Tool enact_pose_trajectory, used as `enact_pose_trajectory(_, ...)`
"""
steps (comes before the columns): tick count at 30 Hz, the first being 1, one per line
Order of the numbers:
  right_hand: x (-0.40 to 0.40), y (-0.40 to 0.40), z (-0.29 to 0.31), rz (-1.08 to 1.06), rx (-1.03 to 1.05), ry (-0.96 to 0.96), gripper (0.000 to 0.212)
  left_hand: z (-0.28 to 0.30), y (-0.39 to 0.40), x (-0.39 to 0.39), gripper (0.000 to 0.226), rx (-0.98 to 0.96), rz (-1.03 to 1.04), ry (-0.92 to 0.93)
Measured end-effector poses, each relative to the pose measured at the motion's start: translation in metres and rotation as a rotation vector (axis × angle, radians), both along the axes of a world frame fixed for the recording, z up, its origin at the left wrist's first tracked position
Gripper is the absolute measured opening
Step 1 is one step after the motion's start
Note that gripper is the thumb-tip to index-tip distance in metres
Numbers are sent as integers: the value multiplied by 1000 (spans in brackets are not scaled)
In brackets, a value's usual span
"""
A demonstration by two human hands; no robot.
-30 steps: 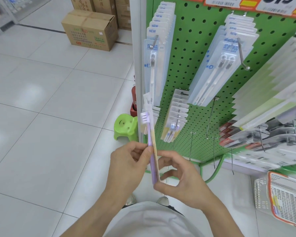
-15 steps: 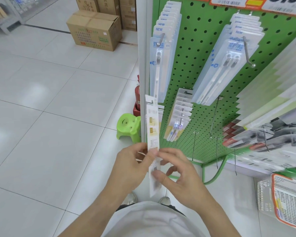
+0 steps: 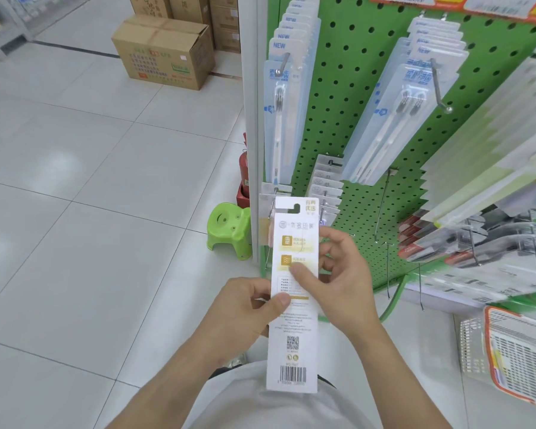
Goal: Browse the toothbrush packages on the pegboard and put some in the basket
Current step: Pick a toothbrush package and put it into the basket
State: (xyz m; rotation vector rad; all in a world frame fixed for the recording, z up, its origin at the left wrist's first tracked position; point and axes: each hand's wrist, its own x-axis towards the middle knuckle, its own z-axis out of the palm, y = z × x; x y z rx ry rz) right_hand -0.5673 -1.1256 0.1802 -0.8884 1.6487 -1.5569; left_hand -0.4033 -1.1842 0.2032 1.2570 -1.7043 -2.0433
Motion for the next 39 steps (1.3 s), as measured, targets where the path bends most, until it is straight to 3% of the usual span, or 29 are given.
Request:
enact_pose_trajectory(5,-11,-13,2,-117,-15,-150,23,-4,3,1,18,20,-93,-18)
enact_pose_trajectory(12,-8,-16,-12,32,94,-191,20,-8,-13,-3,16,30,-35,-36)
enact_pose_trajectory(17,3,-14,-17,126,102,-230,25,-8,-37,-17,19,-99,187,-2)
enact_pose_trajectory(21,-1,-9,-15,218,82,-311,34,-2,-51,-17,4,-125,143,-27)
enact_pose_trajectory(28,0,1,-16,303,48,-462,41,8,-55,-12,14,-181,55,-38)
enact_pose_trajectory(32,-2,2,-18,342,16,-505,37,11,-52,-17,36,-266,45,-45)
enact_pose_trajectory(39,-1,3,-21,389,-3,-479,48,8,-50,-16,37,-350,73,-68)
